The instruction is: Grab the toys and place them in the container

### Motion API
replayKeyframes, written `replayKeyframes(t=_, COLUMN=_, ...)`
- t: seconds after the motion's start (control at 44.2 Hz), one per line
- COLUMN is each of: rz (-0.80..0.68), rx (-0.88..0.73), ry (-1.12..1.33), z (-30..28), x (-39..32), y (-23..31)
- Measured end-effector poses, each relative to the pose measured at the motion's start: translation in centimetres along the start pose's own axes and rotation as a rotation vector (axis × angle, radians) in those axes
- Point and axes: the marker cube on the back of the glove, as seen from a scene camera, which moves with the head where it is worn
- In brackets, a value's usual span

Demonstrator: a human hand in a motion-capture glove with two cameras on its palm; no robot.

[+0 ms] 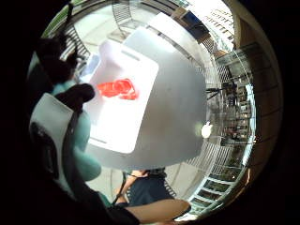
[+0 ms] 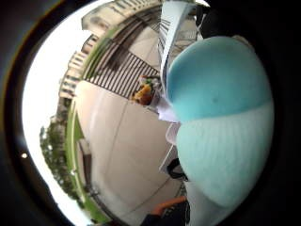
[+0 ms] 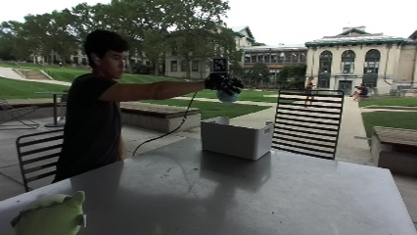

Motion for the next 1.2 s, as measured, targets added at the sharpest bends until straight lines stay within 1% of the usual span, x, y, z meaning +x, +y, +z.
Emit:
replayKeyframes(t=0.045, rz=-0.061, rx=-0.041, ry=-0.084, z=0.2, x=-1.4, y=0.4)
replayKeyframes(t=0.113, rz=-0.098, rx=-0.057, ry=-0.165, z=0.3, x=-1.6, y=0.5)
replayKeyframes(t=0.294, rz=-0.08, rx=-0.029, ry=-0.207, z=-0.6, x=-0.8, y=0.6)
replayKeyframes(t=0.43, rz=-0.169, rx=0.005, ry=-0.108, z=-0.7, x=2.8, y=1.1)
replayKeyframes(t=0.565, rz=-0.126, rx=0.033, ry=-0.057, z=-1.0, x=7.0, y=1.6)
replayKeyframes(t=0.678, rz=-0.15, rx=0.061, ry=-0.083, z=-1.8, x=9.9, y=2.6)
replayKeyframes(t=0.746, rz=-0.18, rx=0.085, ry=-0.15, z=-2.9, x=9.8, y=4.1)
replayKeyframes(t=0.836, rz=-0.126, rx=0.106, ry=-0.116, z=-3.6, x=10.6, y=6.0)
replayKeyframes(t=0.882, rz=-0.14, rx=0.109, ry=-0.147, z=-3.9, x=12.4, y=7.1)
replayKeyframes(t=0.904, rz=-0.116, rx=0.111, ry=-0.137, z=-3.9, x=13.8, y=7.3)
replayKeyframes(t=0.972, rz=0.061, rx=0.117, ry=-0.003, z=-3.4, x=18.1, y=7.4)
replayKeyframes(t=0.995, rz=0.094, rx=0.117, ry=0.023, z=-3.3, x=19.3, y=7.6)
replayKeyframes(t=1.085, rz=0.131, rx=0.11, ry=0.05, z=-3.2, x=23.0, y=8.7)
replayKeyframes(t=1.198, rz=0.204, rx=0.087, ry=0.09, z=-3.4, x=30.8, y=11.2)
